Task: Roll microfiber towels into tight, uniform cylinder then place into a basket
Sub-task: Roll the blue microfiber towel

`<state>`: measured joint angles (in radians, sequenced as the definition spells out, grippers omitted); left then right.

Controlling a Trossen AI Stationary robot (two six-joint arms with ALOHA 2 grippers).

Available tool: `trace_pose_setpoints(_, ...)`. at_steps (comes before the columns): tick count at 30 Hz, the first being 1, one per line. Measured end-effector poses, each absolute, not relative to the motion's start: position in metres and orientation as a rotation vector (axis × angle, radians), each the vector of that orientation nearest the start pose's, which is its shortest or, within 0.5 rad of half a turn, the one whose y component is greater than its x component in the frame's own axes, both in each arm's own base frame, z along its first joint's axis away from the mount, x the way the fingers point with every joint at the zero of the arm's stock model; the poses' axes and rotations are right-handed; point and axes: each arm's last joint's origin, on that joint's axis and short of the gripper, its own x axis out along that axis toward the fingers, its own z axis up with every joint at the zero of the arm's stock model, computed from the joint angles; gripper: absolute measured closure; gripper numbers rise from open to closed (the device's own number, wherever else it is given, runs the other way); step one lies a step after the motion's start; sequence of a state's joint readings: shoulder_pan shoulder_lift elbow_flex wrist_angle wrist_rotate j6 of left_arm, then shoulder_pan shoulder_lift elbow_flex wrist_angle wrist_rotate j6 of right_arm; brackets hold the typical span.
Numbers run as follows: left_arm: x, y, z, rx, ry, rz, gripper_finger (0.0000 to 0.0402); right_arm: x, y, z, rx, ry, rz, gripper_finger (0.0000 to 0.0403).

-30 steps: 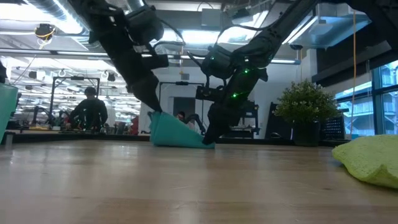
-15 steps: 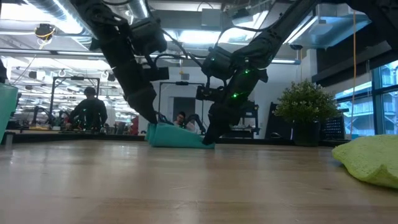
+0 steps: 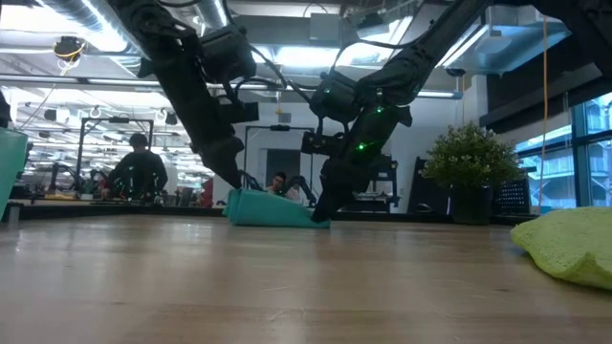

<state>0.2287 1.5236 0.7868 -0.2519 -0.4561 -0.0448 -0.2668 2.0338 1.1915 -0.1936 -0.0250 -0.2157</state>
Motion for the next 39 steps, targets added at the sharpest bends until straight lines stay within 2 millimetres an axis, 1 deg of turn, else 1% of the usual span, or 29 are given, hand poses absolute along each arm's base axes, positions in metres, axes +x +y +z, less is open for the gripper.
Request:
trace_pose_setpoints(3, 0.268, 0.075, 0.175, 0.064, 0.980, 0.653, 0.0304, 0.381, -0.103, 0.114, -0.044, 1.044, -0.108, 0.0240)
trace_pose_setpoints(6, 0.263, 0.074, 0.188, 0.046, 0.983, 0.661, 0.0304, 0.381, -0.103, 0.114, -0.043, 1.042, -0.106, 0.0240)
trace_pose_setpoints(9, 0.261, 0.073, 0.205, 0.043, 0.946, 0.661, 0.0304, 0.381, -0.103, 0.114, -0.044, 1.040, -0.106, 0.0240)
trace_pose_setpoints(11, 0.257, 0.069, 0.214, 0.035, 0.924, 0.639, 0.0304, 0.382, -0.103, 0.114, -0.044, 1.039, -0.107, 0.0240)
trace_pose_setpoints(13, 0.258, 0.065, 0.218, 0.024, 0.908, 0.572, 0.0304, 0.382, -0.103, 0.114, -0.044, 1.035, -0.106, 0.0240)
trace_pose_setpoints(17, 0.258, 0.054, 0.218, 0.032, 0.928, 0.445, 0.0304, 0.385, -0.104, 0.115, -0.050, 0.997, -0.109, 0.0240)
trace_pose_setpoints(20, 0.260, 0.047, 0.216, 0.047, 0.934, 0.412, 0.0304, 0.389, -0.104, 0.117, -0.059, 0.953, -0.115, 0.0240)
trace_pose_setpoints(28, 0.261, 0.039, 0.215, 0.063, 0.945, 0.382, 0.0304, 0.391, -0.105, 0.118, -0.065, 0.924, -0.122, 0.0240)
trace_pose_setpoints(33, 0.264, 0.038, 0.208, 0.070, 0.970, 0.375, 0.0304, 0.391, -0.105, 0.118, -0.066, 0.928, -0.125, 0.0240)
trace_pose_setpoints(39, 0.264, 0.038, 0.209, 0.070, 0.968, 0.375, 0.0304, 0.391, -0.106, 0.118, -0.068, 0.920, -0.128, 0.0240)
